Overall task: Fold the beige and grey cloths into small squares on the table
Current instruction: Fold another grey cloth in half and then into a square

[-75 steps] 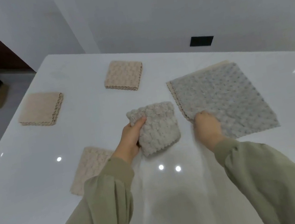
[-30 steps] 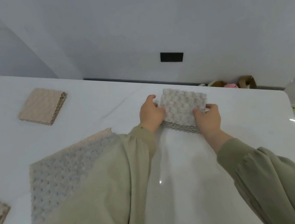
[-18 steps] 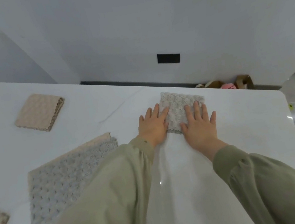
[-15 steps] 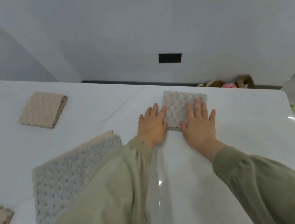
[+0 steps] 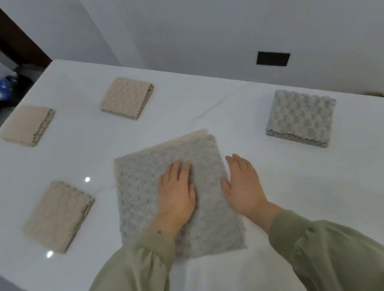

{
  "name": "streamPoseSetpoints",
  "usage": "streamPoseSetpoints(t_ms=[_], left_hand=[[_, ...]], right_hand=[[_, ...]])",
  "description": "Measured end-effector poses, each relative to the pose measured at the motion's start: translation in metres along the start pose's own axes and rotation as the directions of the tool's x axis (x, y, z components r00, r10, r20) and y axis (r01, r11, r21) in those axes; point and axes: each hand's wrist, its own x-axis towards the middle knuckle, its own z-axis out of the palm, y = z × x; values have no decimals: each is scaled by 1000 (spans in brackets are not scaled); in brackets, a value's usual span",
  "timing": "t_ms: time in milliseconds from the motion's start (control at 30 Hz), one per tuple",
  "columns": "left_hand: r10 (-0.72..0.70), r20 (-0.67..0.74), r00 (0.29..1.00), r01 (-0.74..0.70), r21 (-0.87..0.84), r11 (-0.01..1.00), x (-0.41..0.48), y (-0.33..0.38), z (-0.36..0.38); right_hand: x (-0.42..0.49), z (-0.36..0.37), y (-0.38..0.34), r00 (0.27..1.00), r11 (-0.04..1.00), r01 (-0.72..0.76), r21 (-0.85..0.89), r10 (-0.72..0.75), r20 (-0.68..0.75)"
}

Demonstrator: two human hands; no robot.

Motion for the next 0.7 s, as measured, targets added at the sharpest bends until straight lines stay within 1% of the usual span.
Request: streamPoseSetpoints(t_ms=[67,100,167,200,233,300,400,500,600,667,700], left_hand=[[-29,34,999,29,8,1000,-20,-21,-1],[-42,79,996,40,23,999,-29,-30,-2],[-67,227,972,42,111,993,-44,-47,-2],[-71,286,956,23,167,986,-49,-55,-2],[-61,316,947,-5,206,979,-51,-64,-3],[-27,330,943,-50,224,973,-52,-81,-5],[39,331,943,-117,218,969,-49,-103,-14],[106,292,950,-157,157,975,-46,-121,-24],[155,273,950,-187,98,977,-33,-128,-38],[145,266,953,-165,55,985,-19,-128,-47],[129,232,964,-143,45,989,-11,-128,-50]], right_hand=[[-11,9,-14,998,997,-53,47,52,28],[-15,13,-22,996,994,-80,69,77,40],[-23,21,-38,994,990,-99,100,93,61],[-27,25,-46,993,988,-100,117,91,74],[-30,30,-53,991,985,-106,136,94,91],[-38,39,-65,985,979,-133,156,113,128],[-48,50,-76,973,977,-183,108,165,160],[-47,50,-81,981,983,-179,-41,182,70],[-32,43,-88,981,975,-195,-102,194,-22],[-18,37,-94,979,971,-202,-126,200,-27],[-11,35,-97,981,971,-193,-137,193,-17]])
